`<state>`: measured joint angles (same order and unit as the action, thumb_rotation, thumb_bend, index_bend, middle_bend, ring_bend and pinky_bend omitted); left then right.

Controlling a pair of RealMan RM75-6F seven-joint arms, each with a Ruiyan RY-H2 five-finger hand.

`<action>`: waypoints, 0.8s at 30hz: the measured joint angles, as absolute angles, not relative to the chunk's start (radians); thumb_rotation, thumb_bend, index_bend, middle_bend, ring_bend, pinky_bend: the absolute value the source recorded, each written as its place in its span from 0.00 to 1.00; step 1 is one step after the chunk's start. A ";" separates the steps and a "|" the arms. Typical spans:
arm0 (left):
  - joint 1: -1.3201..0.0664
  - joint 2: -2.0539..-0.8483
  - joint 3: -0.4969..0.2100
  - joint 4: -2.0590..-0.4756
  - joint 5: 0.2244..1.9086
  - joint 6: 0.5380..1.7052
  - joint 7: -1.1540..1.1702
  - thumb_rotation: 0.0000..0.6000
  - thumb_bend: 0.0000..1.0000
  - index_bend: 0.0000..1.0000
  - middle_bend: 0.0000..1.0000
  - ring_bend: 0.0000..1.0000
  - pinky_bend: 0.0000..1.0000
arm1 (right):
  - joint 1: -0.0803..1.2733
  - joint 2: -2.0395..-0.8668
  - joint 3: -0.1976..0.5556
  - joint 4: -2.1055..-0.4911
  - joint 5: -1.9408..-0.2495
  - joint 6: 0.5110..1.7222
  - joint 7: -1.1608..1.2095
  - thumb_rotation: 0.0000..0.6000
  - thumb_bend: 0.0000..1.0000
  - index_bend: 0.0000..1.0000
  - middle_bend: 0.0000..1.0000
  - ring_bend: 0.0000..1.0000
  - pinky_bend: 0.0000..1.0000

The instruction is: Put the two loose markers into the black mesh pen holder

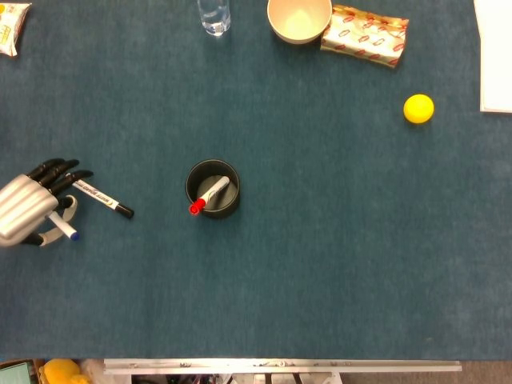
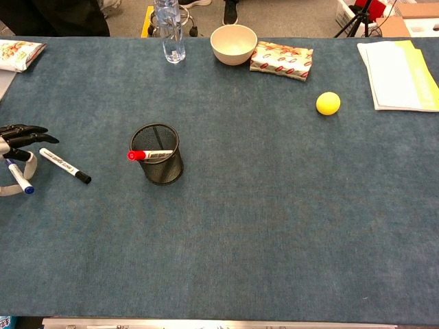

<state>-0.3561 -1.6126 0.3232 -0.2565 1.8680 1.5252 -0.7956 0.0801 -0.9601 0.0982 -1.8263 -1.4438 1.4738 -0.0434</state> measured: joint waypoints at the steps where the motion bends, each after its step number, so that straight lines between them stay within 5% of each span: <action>1: -0.359 -1.603 0.320 -0.272 1.864 1.528 -0.813 1.00 0.25 0.64 0.12 0.01 0.10 | 0.081 -0.961 0.098 -1.825 -1.444 1.473 -0.043 1.00 0.03 0.14 0.27 0.14 0.30; 10: -0.413 -1.470 0.291 -0.544 1.841 1.543 -0.915 1.00 0.25 0.64 0.12 0.01 0.10 | 0.090 -0.975 0.100 -1.806 -1.450 1.464 -0.034 1.00 0.03 0.14 0.27 0.14 0.30; 24: -0.594 -1.196 0.265 -1.205 1.859 1.423 -0.922 1.00 0.25 0.64 0.12 0.01 0.11 | 0.093 -0.982 0.100 -1.769 -1.449 1.457 -0.009 1.00 0.03 0.14 0.27 0.14 0.30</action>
